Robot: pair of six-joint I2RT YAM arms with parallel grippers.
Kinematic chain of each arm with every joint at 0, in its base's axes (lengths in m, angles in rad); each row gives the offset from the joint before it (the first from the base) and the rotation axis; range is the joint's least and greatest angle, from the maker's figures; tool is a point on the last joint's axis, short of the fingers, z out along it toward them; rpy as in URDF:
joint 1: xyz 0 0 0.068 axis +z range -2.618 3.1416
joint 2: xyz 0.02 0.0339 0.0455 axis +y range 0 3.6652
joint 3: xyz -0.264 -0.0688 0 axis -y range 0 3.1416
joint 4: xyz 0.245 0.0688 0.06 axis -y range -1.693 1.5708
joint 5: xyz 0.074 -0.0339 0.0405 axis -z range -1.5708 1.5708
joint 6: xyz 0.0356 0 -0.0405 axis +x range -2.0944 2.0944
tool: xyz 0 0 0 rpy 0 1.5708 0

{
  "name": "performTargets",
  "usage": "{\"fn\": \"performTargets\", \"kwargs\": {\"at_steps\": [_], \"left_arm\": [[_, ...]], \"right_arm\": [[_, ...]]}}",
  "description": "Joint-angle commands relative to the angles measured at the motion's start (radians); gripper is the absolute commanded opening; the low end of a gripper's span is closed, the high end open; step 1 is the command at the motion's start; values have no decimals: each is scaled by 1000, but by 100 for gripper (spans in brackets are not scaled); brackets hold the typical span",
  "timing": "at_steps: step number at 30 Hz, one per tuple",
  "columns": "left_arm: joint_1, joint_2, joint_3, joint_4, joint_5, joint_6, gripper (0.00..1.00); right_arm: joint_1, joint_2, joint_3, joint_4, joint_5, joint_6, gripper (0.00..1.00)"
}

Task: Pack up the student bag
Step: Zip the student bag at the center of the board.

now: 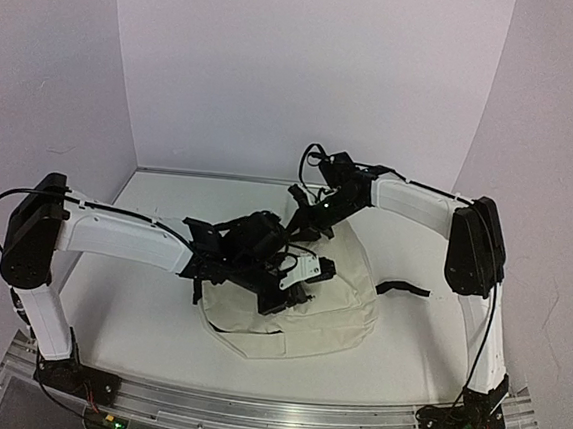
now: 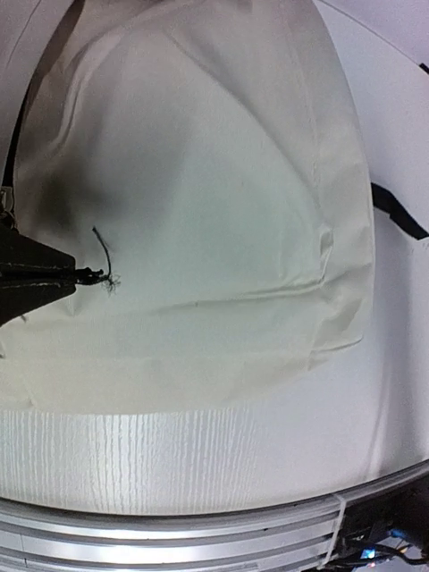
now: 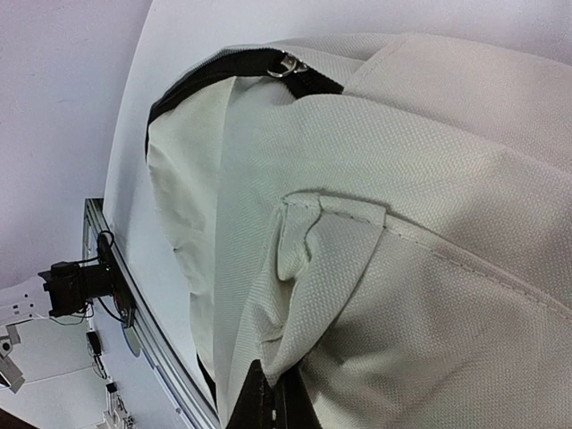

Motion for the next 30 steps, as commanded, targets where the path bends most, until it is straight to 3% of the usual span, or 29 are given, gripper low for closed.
{"fn": "performTargets", "kwargs": {"at_steps": [1,18,24,27,30], "left_arm": [[-70,23,31,-42,50,-43,0],[-134,99,2,-83,50,-61,0],[-130,61,2,-54,36,-90,0],[-115,29,14,-16,12,-109,5],[-69,25,62,-13,-4,-160,27]], "right_arm": [[-43,27,90,106,96,19,0],[-44,12,70,112,118,-5,0],[-38,0,57,112,85,-10,0],[-30,-10,53,112,58,-7,0],[-29,-27,59,110,17,8,30]]}}
